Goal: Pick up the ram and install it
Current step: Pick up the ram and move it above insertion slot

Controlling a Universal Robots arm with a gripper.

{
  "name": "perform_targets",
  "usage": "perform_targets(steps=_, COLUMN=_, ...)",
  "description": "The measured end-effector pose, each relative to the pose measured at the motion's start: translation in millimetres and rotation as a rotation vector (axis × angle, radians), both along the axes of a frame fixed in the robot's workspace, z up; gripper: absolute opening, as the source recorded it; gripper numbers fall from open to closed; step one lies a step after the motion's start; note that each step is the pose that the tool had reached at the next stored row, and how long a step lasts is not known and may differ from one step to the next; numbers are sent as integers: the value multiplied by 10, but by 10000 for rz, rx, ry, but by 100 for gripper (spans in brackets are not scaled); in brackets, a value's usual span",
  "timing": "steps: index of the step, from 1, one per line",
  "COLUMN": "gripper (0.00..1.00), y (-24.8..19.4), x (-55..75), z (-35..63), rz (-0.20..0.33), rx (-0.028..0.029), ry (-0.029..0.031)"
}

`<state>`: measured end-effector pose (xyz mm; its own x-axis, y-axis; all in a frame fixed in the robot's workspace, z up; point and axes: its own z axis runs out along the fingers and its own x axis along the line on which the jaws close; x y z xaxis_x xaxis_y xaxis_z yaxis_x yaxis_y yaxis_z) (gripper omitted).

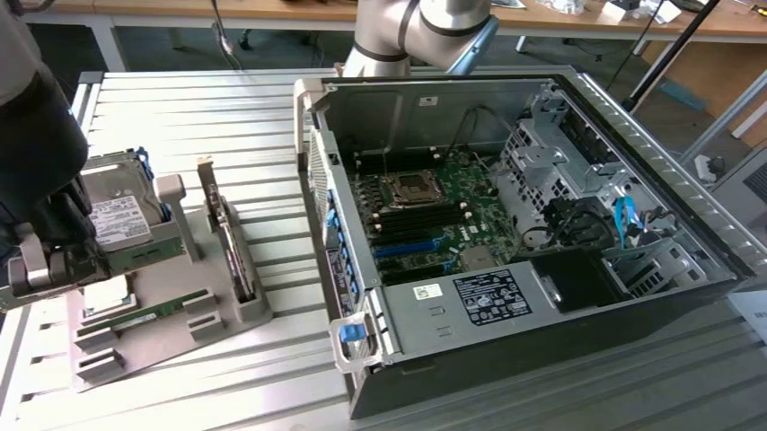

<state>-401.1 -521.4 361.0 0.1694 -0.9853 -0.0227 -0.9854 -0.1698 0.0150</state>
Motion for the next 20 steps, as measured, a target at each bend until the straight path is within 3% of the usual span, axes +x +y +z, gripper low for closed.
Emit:
perform_targets(steps=6, gripper=14, y=0, x=0, z=120, rz=0, rx=1, ry=-1)
perform_targets(steps=15, gripper=14, y=0, x=6, z=125, rz=2, rx=-2, ry=2)
perform_targets(steps=20, gripper=14, y=0, x=139, z=124, rz=0, rx=0, ry=22)
